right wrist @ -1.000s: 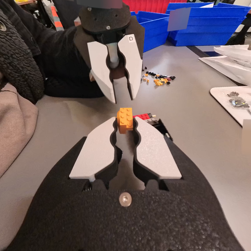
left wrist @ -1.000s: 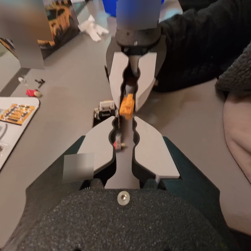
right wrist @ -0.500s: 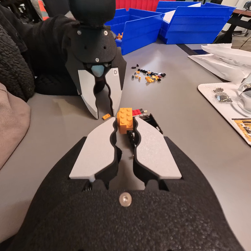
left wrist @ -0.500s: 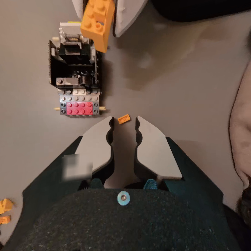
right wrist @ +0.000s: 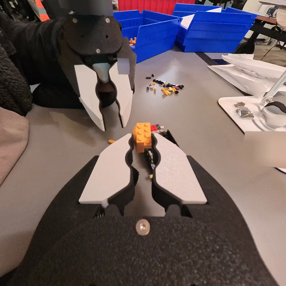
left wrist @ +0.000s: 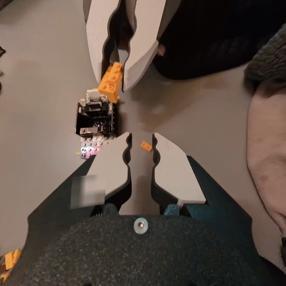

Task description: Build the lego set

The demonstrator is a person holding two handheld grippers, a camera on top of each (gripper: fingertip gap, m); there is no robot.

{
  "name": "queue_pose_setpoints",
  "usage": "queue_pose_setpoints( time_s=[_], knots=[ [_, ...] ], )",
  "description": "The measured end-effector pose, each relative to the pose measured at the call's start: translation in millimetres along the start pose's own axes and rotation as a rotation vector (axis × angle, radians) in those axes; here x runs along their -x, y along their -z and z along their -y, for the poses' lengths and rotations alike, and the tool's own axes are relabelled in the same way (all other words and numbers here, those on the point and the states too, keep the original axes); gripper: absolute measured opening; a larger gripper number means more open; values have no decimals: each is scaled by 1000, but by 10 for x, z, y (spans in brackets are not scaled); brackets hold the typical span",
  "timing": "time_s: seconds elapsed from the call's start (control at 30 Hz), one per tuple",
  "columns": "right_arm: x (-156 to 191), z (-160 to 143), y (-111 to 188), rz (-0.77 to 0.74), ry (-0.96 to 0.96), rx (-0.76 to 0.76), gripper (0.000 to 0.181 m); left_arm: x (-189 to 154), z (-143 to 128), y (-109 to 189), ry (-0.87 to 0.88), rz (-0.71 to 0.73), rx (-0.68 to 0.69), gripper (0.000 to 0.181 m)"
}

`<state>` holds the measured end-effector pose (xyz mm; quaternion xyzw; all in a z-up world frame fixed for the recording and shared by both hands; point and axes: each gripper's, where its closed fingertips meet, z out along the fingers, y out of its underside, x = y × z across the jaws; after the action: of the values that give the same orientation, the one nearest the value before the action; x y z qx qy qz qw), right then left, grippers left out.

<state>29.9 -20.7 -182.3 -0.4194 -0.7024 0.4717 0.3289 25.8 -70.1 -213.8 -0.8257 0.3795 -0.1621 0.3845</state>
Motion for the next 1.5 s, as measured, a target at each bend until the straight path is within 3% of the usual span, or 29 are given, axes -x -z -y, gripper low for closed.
queue_pose_setpoints(
  time_s=[0.43,0.57,0.67,0.83,0.97,1.17,1.5],
  knots=[
    [-22,-44,-4,-23,5,33,21,-136,-262,-216,-114,-69,178,26],
    [-26,-50,-1,-24,5,36,21,-71,-280,-261,-128,-56,216,16],
    [-28,-43,5,-25,4,34,21,-61,-187,-247,-82,-75,143,16],
    [-33,-37,15,-27,4,33,21,-78,70,-135,182,-205,-79,16],
    [-36,-39,18,-28,3,34,21,145,18,-52,324,-154,-99,19],
    [-34,-53,11,-26,-1,39,21,221,-215,-27,270,-65,7,20],
    [-93,-48,50,-50,-7,39,21,45,-153,-192,85,-80,65,21]
  ],
)
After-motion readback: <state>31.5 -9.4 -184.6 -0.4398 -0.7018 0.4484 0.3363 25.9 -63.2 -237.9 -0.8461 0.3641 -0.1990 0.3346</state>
